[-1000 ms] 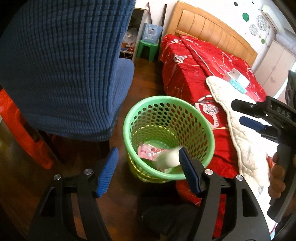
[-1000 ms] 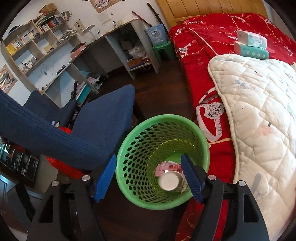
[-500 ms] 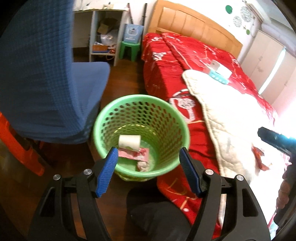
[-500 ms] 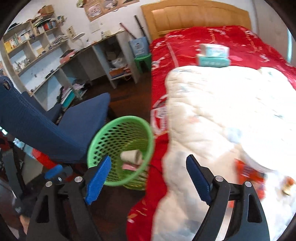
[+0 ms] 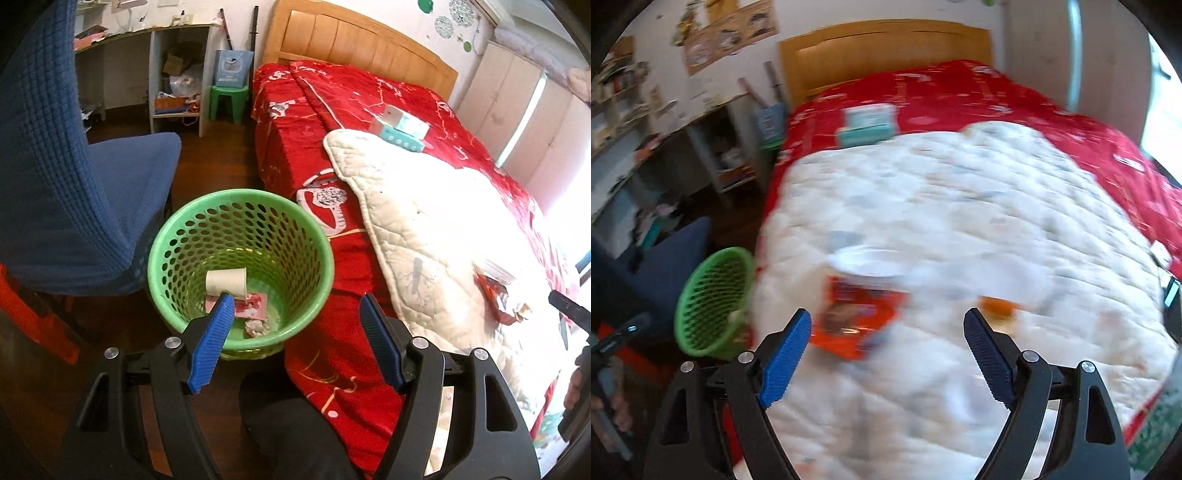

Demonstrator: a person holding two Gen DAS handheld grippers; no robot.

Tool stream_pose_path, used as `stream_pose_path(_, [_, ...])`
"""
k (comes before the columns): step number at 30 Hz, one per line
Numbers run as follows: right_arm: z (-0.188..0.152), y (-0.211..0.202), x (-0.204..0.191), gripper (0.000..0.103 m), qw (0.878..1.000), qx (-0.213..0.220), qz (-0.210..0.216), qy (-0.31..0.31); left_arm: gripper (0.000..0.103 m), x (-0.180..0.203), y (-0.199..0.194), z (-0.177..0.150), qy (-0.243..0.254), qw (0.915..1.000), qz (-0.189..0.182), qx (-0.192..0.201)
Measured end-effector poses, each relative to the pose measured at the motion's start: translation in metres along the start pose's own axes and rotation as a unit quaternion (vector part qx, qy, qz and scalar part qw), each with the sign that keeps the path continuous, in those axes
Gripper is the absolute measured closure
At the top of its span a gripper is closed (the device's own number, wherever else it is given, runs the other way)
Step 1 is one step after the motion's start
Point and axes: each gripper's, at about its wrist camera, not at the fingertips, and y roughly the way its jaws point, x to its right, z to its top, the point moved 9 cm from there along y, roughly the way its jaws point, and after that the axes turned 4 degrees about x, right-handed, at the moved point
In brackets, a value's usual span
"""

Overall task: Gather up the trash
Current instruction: 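Move the right gripper to the bed and grasp the clear plastic tray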

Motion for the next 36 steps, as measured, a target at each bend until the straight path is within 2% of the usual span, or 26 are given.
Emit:
stream_pose_path(7, [-0.008, -0.002, 0.106, 0.022, 0.991, -0.017, -0.106, 0.076, 0.033, 0.02, 0.002, -0.004, 0.016, 0.9997, -0.014, -0.009])
stream_pose_path(9, [-0.013, 0.001, 0.128, 0.022, 0.987, -0.034, -0.12, 0.097, 0.033, 0.028, 0.003, -0.004, 0.021, 0.9995, -0.02, -0.012])
stream_pose_path(12, [-0.022, 0.01, 0.144, 0.022, 0.983, -0.058, -0.118, 0.126, 0.033, 0.041, 0.006, -0.003, 0.03, 0.9991, -0.028, -0.014])
stream_pose_path(20, [-0.037, 0.035, 0.152, 0.022, 0.977, -0.105, -0.133, 0.132, 0.033, 0.084, 0.01, -0.001, 0.055, 0.9963, -0.062, -0.021])
stream_pose_path(23, [-0.041, 0.041, 0.151, 0.03, 0.976, -0.114, -0.142, 0.118, 0.03, 0.106, 0.012, 0.001, 0.069, 0.9942, -0.08, -0.024])
stream_pose_path(25, [-0.044, 0.044, 0.152, 0.041, 0.976, -0.119, -0.139, 0.119, 0.03, 0.118, 0.013, 0.002, 0.075, 0.9928, -0.089, -0.027])
stream_pose_path(26, [-0.045, 0.045, 0.152, 0.043, 0.976, -0.122, -0.137, 0.12, 0.029, 0.124, 0.015, 0.001, 0.078, 0.9922, -0.092, -0.029])
stream_pose_path(31, [-0.044, 0.04, 0.154, 0.046, 0.977, -0.116, -0.133, 0.119, 0.028, 0.158, 0.023, -0.007, 0.103, 0.987, -0.115, -0.044])
stream_pose_path(36, [-0.04, 0.029, 0.151, 0.047, 0.98, -0.103, -0.118, 0.122, 0.026, 0.2, 0.032, -0.02, 0.133, 0.978, -0.147, -0.064])
